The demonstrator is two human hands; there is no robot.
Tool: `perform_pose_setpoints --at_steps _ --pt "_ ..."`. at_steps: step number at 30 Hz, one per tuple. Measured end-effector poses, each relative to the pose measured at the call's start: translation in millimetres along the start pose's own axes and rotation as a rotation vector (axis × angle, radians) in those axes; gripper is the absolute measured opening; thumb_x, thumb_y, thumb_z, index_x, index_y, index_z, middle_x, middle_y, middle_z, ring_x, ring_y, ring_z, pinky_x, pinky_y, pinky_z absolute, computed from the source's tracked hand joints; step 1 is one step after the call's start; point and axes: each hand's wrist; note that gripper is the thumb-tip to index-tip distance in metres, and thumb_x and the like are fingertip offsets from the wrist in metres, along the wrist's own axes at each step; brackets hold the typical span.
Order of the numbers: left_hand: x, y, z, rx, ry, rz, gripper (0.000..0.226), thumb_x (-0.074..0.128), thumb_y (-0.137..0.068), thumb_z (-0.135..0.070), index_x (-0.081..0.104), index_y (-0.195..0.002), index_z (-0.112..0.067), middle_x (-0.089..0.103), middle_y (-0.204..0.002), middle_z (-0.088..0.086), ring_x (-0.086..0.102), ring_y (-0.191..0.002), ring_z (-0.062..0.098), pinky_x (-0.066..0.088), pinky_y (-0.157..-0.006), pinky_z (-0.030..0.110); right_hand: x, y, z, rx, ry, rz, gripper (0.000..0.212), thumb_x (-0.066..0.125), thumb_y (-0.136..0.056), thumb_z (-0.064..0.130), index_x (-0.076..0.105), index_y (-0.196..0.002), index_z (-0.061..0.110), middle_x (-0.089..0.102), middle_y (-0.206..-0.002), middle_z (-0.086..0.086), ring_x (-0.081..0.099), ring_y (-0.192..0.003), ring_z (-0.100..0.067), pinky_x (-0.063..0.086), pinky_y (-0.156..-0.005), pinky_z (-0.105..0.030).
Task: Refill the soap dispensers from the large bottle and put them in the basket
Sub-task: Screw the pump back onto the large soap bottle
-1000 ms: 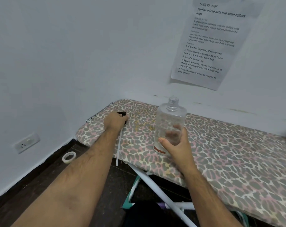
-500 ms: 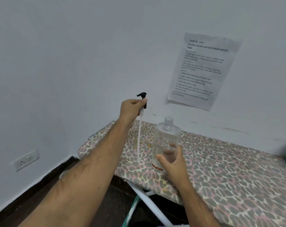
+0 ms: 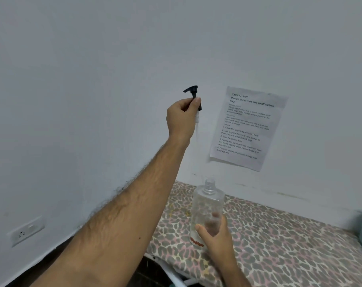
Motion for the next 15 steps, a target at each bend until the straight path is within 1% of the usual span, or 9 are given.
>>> perform_pose_setpoints --at_steps 3,6,8,12,15 --pt "6 2 -8 0.046 0.018 -0.004 0.023 0.067 -0.093 -0.025 0.074 -0.102 -0.004 0.070 -0.078 -0.005 0.065 -0.076 0.007 0.055 -0.083 0.026 0 1 0 0.018 0.003 0.005 0.079 0.082 -0.074 0.045 0.040 -0.139 0.030 0.063 -0.123 0.008 0.065 -0.106 -0.010 0.055 -0.094 -0.039" --pt "11 8 -4 0.072 0.015 0.000 0.025 0.067 -0.093 -0.026 0.073 -0.104 -0.004 0.068 -0.076 -0.005 0.064 -0.076 0.007 0.054 -0.082 0.024 1 1 -2 0.029 0.027 -0.009 0.094 0.079 -0.062 0.062 0.039 -0.140 0.029 0.064 -0.125 0.008 0.065 -0.107 -0.010 0.054 -0.096 -0.040" --pt "14 12 0 0.082 0.015 0.001 0.026 0.066 -0.094 -0.026 0.073 -0.105 -0.005 0.067 -0.076 -0.005 0.062 -0.075 0.009 0.053 -0.081 0.025 1 1 -2 0.031 0.040 -0.019 0.102 0.076 -0.056 0.069 0.038 -0.142 0.028 0.064 -0.125 0.008 0.065 -0.108 -0.010 0.054 -0.096 -0.040" --pt "15 16 4 0.083 0.033 -0.024 0.028 0.068 -0.093 -0.027 0.072 -0.111 -0.006 0.073 -0.092 -0.001 0.065 -0.083 0.009 0.057 -0.086 0.032 2 -2 -5 0.046 0.051 -0.018 0.106 0.076 -0.056 0.071 0.035 -0.144 0.029 0.063 -0.128 0.008 0.064 -0.110 -0.011 0.054 -0.097 -0.041" --pt "16 17 3 0.092 0.035 -0.033 0.031 0.068 -0.093 -0.027 0.071 -0.113 -0.005 0.075 -0.097 0.002 0.067 -0.085 0.009 0.058 -0.085 0.032 3 -3 -8 0.050 0.058 -0.016 0.107 0.076 -0.055 0.072 0.034 -0.144 0.029 0.062 -0.129 0.008 0.063 -0.112 -0.011 0.053 -0.099 -0.042"
Point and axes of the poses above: each hand's wrist, its own y-axis away from the middle knuckle, its own x-axis out of the palm, z = x × y
